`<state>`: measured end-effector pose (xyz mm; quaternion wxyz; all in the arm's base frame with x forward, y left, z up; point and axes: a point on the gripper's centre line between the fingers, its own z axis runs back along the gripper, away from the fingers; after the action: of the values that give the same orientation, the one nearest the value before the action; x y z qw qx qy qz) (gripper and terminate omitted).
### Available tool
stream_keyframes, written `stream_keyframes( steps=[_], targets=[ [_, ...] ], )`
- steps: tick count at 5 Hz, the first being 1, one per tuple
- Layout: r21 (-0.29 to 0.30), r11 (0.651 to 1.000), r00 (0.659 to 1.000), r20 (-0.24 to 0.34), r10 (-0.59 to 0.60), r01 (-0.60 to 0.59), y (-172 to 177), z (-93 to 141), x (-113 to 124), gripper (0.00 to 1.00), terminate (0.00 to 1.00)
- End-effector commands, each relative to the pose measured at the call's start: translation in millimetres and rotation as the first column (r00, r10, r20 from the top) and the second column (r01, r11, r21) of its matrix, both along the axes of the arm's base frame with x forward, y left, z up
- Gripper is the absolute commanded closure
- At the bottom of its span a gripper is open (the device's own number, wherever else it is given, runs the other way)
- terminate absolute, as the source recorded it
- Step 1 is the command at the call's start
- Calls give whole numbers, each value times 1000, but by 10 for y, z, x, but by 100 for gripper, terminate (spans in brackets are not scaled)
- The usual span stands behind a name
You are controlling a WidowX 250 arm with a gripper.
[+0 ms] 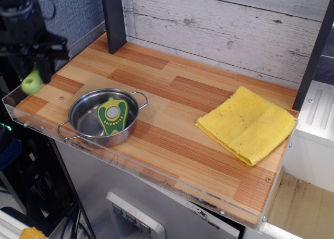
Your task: Move pot and knife from left side to right side
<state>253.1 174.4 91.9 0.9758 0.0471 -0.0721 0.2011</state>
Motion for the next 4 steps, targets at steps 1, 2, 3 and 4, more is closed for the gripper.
stream_keyframes(
  steps=[1,2,3,4],
  targets=[
    [-96,952,948,168,-271,289,-888,730,212,100,0],
    [-111,912,917,110,-383,394,-1395,602,201,100,0],
    [-137,894,904,42,-424,426,-1889,252,60,100,0],
    [-98,907,910,-23,-413,409,-2380,-61,-85,100,0]
  ],
)
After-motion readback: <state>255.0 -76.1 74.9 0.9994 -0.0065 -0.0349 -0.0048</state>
